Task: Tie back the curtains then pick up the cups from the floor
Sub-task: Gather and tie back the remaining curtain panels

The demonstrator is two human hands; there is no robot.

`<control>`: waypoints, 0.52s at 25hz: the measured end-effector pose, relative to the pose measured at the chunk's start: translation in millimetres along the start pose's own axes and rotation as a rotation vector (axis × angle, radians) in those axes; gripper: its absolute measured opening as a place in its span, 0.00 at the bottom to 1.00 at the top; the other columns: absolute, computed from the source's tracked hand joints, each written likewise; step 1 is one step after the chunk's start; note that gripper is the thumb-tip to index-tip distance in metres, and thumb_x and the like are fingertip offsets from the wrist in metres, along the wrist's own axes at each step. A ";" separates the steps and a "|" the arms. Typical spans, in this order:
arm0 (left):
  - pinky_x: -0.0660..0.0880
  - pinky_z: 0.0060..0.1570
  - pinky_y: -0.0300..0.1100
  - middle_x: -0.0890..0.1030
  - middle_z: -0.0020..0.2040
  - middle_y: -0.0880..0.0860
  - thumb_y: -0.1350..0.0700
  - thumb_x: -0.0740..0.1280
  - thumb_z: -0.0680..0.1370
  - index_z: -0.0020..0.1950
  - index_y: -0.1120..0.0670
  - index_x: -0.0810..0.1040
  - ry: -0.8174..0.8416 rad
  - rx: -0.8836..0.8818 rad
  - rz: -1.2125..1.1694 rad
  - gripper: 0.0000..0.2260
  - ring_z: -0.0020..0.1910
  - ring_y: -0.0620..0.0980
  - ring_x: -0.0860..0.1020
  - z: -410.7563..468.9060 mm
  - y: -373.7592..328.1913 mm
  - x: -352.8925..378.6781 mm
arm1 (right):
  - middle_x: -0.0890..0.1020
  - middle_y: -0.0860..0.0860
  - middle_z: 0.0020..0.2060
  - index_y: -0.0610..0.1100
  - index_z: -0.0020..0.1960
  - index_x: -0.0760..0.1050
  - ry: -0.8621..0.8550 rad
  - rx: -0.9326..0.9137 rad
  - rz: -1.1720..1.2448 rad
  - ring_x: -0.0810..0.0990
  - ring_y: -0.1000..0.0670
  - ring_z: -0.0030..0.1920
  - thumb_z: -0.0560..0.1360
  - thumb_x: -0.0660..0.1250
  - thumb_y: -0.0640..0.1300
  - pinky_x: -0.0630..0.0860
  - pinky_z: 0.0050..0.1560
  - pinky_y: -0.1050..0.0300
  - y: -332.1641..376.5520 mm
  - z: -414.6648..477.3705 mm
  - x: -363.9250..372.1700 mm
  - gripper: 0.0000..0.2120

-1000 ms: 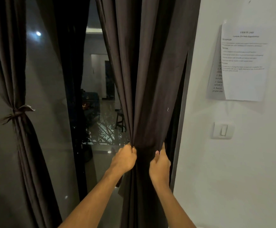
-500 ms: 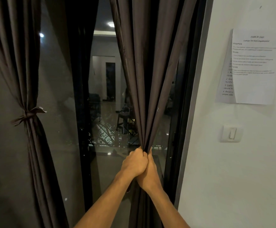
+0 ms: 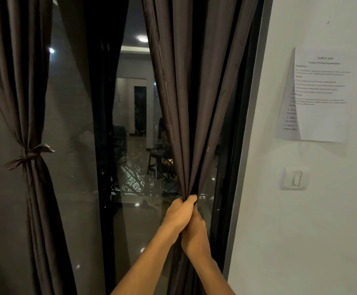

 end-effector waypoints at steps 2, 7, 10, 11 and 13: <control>0.70 0.56 0.40 0.76 0.52 0.44 0.40 0.62 0.78 0.67 0.52 0.72 0.083 -0.030 -0.157 0.23 0.55 0.45 0.74 -3.6 -0.8 6.8 | 0.78 0.53 0.63 0.49 0.75 0.63 0.083 0.017 0.032 0.79 0.55 0.60 0.79 0.59 0.51 0.77 0.60 0.53 1.7 0.0 7.5 0.25; 0.70 0.50 0.38 0.78 0.50 0.46 0.37 0.66 0.74 0.67 0.55 0.73 0.048 -0.039 -0.200 0.29 0.51 0.45 0.74 8.4 6.5 4.0 | 0.79 0.56 0.61 0.48 0.75 0.63 0.098 -0.020 -0.106 0.79 0.60 0.60 0.81 0.61 0.49 0.78 0.58 0.62 -3.5 10.0 5.8 0.23; 0.73 0.47 0.36 0.80 0.56 0.48 0.37 0.72 0.68 0.69 0.52 0.71 0.019 0.042 -0.254 0.35 0.53 0.45 0.77 13.1 7.2 6.8 | 0.79 0.61 0.58 0.50 0.73 0.67 0.126 0.024 -0.051 0.79 0.61 0.59 0.82 0.60 0.51 0.78 0.57 0.64 -10.5 10.6 8.3 0.20; 0.74 0.50 0.37 0.79 0.58 0.48 0.37 0.74 0.66 0.70 0.51 0.69 0.025 0.070 -0.257 0.37 0.55 0.45 0.77 14.5 6.1 8.2 | 0.80 0.61 0.57 0.50 0.72 0.69 0.122 0.042 -0.026 0.80 0.62 0.57 0.81 0.59 0.52 0.79 0.58 0.60 -13.3 10.7 7.8 0.20; 0.74 0.53 0.38 0.79 0.59 0.48 0.41 0.77 0.65 0.71 0.51 0.68 0.054 0.092 -0.217 0.38 0.57 0.46 0.77 18.6 2.8 10.2 | 0.82 0.59 0.55 0.48 0.69 0.71 0.113 0.050 -0.004 0.81 0.60 0.55 0.80 0.59 0.49 0.80 0.58 0.57 -10.8 8.2 3.2 0.18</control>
Point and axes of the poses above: each hand's wrist, its own z-axis towards the middle knuckle, its own x-axis out of the palm, y = z × x, the point moved 9 cm from there along z, towards the middle knuckle
